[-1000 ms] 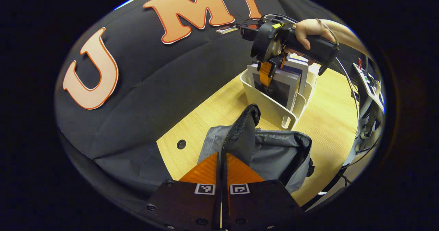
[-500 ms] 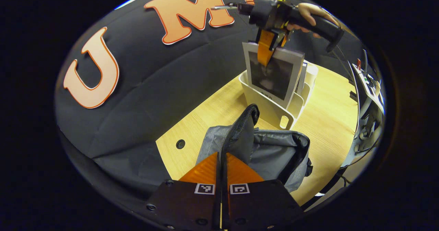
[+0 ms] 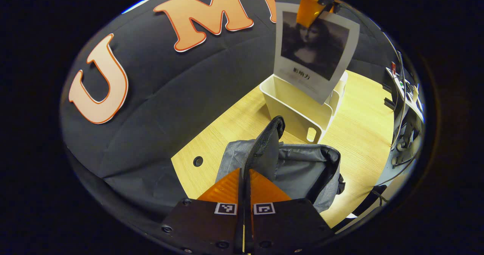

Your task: Open the schoolbag, grab two books from the bookshelf and put them into the schoolbag.

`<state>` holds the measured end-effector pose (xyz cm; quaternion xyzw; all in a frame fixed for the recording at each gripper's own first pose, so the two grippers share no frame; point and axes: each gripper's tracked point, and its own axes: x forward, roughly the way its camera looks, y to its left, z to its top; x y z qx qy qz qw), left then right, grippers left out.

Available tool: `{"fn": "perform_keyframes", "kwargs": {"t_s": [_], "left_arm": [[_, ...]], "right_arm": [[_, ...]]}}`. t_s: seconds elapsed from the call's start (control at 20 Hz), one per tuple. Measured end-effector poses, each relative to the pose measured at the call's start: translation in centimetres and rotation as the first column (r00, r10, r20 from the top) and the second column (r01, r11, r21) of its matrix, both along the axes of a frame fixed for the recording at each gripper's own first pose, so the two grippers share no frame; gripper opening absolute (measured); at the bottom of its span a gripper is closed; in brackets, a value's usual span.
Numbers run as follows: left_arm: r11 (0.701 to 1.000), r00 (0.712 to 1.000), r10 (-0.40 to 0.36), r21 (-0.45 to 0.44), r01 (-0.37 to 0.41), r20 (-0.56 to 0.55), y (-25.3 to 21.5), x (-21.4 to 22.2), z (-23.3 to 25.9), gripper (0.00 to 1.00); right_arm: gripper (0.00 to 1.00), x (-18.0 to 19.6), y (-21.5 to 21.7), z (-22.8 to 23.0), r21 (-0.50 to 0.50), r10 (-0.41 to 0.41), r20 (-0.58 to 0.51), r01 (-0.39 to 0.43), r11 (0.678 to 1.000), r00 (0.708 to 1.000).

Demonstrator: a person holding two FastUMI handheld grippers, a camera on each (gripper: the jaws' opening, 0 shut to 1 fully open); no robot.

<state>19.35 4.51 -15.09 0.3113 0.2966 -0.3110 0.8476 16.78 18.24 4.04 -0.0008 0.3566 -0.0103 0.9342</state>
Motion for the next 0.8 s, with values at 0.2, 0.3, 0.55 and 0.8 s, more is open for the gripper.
{"fn": "perform_keyframes", "kwargs": {"t_s": [0.2,0.3,0.55,0.8], "left_arm": [[1.0,1.0,0.0,0.019,0.0,0.011,-0.1,0.1,0.1,0.02],[1.0,1.0,0.003,0.018,-0.003,0.016,-0.1,0.1,0.2,0.02],[1.0,1.0,-0.003,0.026,0.003,0.017,-0.3,0.1,0.4,0.02],[0.999,1.0,-0.017,0.032,0.016,0.015,-0.5,-0.2,0.7,0.02]], "right_arm": [[0.36,-5.2,0.2,-1.2,0.115,0.001,0.02,-0.003,0.993,1.0],[0.36,-7.5,0.8,-2.7,0.206,0.002,0.02,-0.006,0.978,1.0],[0.35,-11.6,1.2,-10.1,0.413,-0.036,-0.054,0.056,0.909,0.998],[0.34,-12.7,2.0,-15.9,0.625,-0.104,-0.102,0.145,0.767,0.989]]}}
